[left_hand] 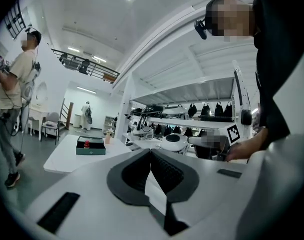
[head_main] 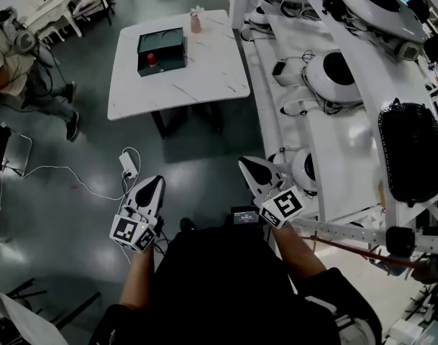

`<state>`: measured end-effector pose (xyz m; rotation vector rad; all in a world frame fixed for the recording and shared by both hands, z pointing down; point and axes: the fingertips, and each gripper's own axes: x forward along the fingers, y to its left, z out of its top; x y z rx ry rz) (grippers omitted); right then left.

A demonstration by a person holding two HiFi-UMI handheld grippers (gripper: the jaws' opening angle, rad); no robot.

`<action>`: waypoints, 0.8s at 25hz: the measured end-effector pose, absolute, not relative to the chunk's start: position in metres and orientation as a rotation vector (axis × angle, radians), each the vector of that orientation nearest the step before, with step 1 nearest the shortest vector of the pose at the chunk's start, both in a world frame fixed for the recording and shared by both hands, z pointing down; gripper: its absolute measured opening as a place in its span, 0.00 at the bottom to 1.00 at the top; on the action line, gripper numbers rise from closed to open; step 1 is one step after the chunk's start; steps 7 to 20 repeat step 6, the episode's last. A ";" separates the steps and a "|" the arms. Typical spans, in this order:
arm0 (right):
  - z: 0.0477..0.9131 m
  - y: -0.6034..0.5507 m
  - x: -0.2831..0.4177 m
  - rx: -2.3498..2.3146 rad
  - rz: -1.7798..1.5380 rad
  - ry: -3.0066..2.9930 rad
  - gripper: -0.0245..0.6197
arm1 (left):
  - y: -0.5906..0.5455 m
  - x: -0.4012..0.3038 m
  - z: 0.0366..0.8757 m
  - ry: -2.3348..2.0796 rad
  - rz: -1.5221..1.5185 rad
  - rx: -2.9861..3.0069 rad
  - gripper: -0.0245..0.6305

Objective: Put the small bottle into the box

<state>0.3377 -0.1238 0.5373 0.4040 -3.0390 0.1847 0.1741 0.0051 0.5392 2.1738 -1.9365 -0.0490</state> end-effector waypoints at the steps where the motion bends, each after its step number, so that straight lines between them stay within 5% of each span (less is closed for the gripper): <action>1: 0.538 -0.126 0.341 0.399 0.185 -3.039 0.09 | 0.002 0.177 0.538 -1.939 -0.048 2.172 0.06; 20: 0.542 -0.139 0.359 0.368 0.183 -3.038 0.09 | -0.007 0.198 0.536 -1.948 -0.006 2.195 0.06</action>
